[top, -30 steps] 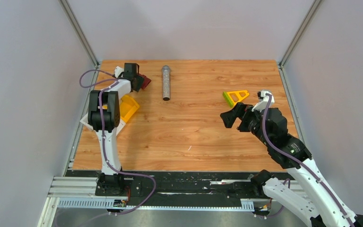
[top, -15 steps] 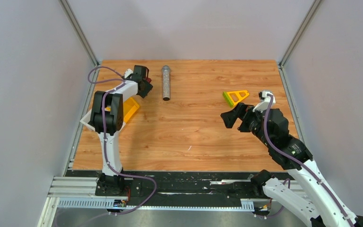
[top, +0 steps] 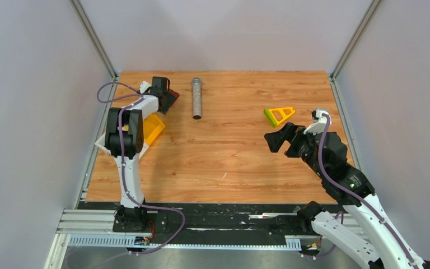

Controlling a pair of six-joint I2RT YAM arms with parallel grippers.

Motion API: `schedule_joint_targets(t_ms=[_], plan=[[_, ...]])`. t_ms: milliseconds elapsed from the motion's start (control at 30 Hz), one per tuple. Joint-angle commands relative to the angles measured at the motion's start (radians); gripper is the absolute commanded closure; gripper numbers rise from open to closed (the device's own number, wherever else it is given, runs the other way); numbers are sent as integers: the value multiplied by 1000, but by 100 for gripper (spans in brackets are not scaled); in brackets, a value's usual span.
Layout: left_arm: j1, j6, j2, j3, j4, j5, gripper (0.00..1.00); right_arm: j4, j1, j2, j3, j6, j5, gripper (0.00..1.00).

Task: Take the credit cards out of the card holder
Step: Move the card holder to the center of the board.

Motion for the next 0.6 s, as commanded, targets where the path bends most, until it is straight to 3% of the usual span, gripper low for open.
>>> schedule_joint_targets(t_ms=[0, 367, 433, 567], plan=[[8, -33, 29, 37, -7, -61, 42, 20, 2, -10, -4, -8, 36, 0], [21, -55, 100, 83, -12, -5, 51, 20, 2, -7, -12, -11, 46, 0], [20, -54, 101, 85, -27, 0, 56, 20, 3, -10, -11, -10, 45, 0], [20, -48, 90, 73, -40, 10, 76, 20, 2, -20, -13, -4, 38, 0]])
